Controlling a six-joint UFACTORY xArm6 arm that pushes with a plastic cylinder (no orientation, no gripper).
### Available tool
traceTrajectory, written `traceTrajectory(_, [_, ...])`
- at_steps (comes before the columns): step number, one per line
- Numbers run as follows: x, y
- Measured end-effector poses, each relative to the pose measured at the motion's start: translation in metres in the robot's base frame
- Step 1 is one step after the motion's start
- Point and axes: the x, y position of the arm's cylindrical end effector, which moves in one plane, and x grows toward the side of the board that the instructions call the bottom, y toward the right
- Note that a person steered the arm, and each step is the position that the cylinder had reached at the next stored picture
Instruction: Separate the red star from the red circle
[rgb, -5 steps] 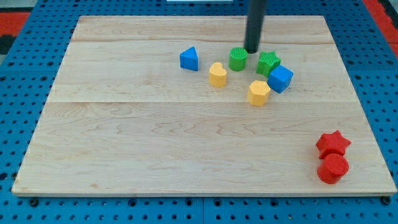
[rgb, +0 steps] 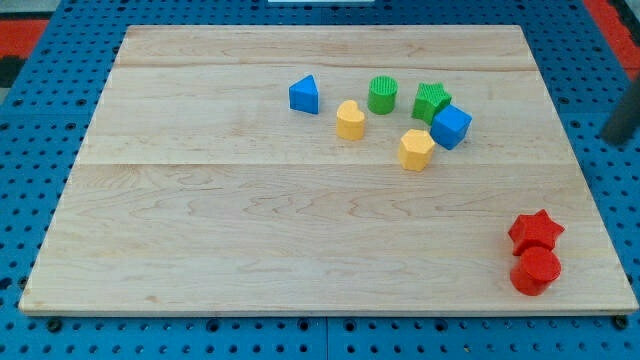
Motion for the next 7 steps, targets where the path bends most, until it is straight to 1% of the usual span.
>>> traceTrajectory(1, [0.098, -0.010])
traceTrajectory(2, [0.104, -0.039])
traceTrajectory(3, [0.100, -0.126])
traceTrajectory(4, [0.079, -0.221])
traceTrajectory(5, [0.084, -0.202])
traceTrajectory(6, [0.109, -0.188])
traceTrajectory(7, [0.094, -0.164])
